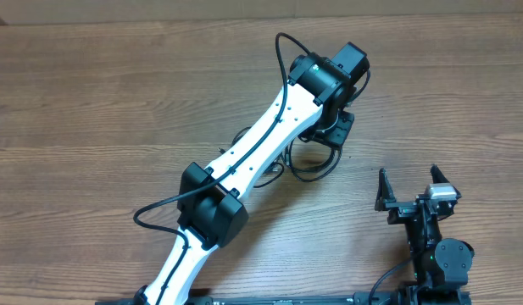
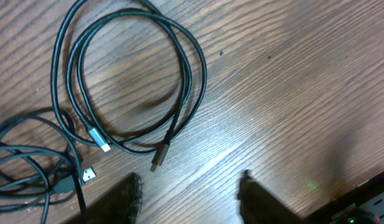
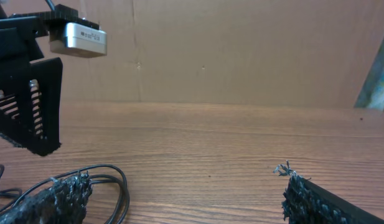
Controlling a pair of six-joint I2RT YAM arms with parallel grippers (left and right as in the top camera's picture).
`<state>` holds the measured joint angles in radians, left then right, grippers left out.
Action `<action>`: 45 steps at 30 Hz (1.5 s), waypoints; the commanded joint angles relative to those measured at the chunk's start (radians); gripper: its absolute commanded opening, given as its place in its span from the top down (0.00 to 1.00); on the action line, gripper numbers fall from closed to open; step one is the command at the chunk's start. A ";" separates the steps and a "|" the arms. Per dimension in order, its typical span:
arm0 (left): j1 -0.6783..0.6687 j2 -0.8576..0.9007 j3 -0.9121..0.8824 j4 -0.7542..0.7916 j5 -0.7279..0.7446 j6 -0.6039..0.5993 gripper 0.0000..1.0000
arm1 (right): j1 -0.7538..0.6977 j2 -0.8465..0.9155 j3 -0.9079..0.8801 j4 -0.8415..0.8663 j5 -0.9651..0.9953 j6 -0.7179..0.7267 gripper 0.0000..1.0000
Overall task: Untangle cables
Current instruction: 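Lower and close the left gripper on the cable loop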
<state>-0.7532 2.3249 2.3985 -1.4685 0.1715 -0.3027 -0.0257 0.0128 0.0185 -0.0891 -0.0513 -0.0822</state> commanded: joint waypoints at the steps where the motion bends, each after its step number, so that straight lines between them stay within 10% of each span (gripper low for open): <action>1: -0.006 0.010 -0.023 0.011 0.004 0.038 0.37 | -0.003 -0.010 -0.010 0.007 0.006 -0.001 0.00; 25: -0.026 0.011 -0.520 0.435 -0.063 0.019 0.50 | -0.003 -0.010 -0.010 0.007 0.006 -0.001 0.00; 45: -0.002 0.010 -0.359 0.352 -0.046 0.008 0.84 | -0.003 -0.010 -0.010 0.007 0.006 -0.001 0.00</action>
<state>-0.7635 2.3268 1.9755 -1.0973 0.1192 -0.2897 -0.0257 0.0128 0.0185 -0.0887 -0.0513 -0.0822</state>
